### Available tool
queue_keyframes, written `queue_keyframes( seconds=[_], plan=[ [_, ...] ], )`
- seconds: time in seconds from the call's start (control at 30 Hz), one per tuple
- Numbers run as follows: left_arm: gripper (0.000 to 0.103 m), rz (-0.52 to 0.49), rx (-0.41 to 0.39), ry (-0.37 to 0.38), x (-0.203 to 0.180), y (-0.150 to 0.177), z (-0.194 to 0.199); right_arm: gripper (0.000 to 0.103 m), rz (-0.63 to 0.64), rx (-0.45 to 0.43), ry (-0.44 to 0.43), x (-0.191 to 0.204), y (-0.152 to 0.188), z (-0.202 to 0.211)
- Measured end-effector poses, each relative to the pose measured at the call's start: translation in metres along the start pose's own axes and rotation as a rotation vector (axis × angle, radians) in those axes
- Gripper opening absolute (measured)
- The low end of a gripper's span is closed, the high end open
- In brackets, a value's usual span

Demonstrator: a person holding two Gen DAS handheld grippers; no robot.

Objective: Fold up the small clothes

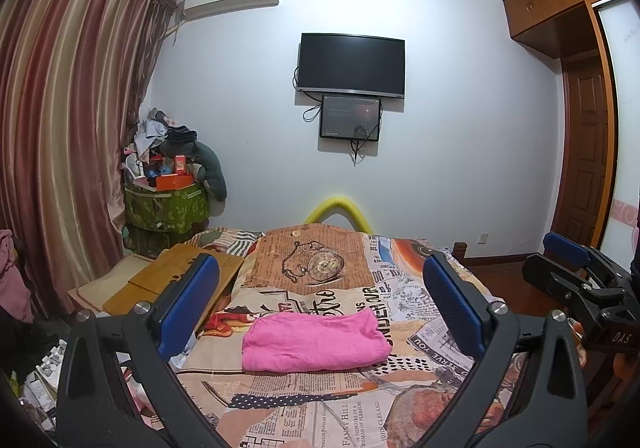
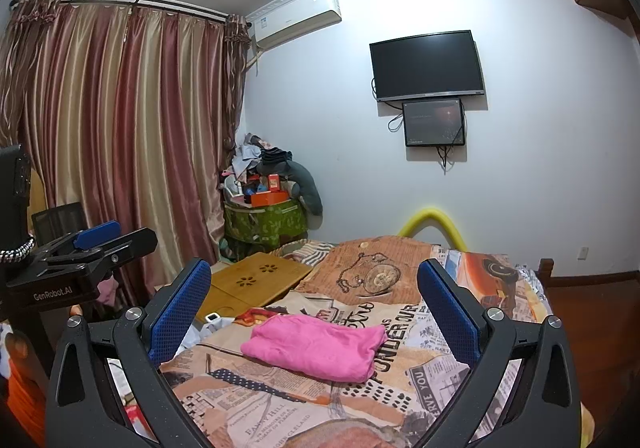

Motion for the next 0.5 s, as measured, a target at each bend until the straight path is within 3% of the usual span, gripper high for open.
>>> queue_keyframes(
  seconds=[0.5],
  plan=[
    [0.103,0.002,0.002,0.002,0.0004,0.0009,-0.0008,0.102,-0.004,0.001,0.001,-0.0008,0.0003,0.0001]
  ],
)
Point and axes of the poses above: each gripper's, at about its wrist camera, not at the fingertips, and z roughly against the way its jaws point, x to its left, y to its underside, the point moved 6 cm from there along -z, roughly the way its jaws point, and after that the axes turned 7 degrees about z, right-handed, at the moved point
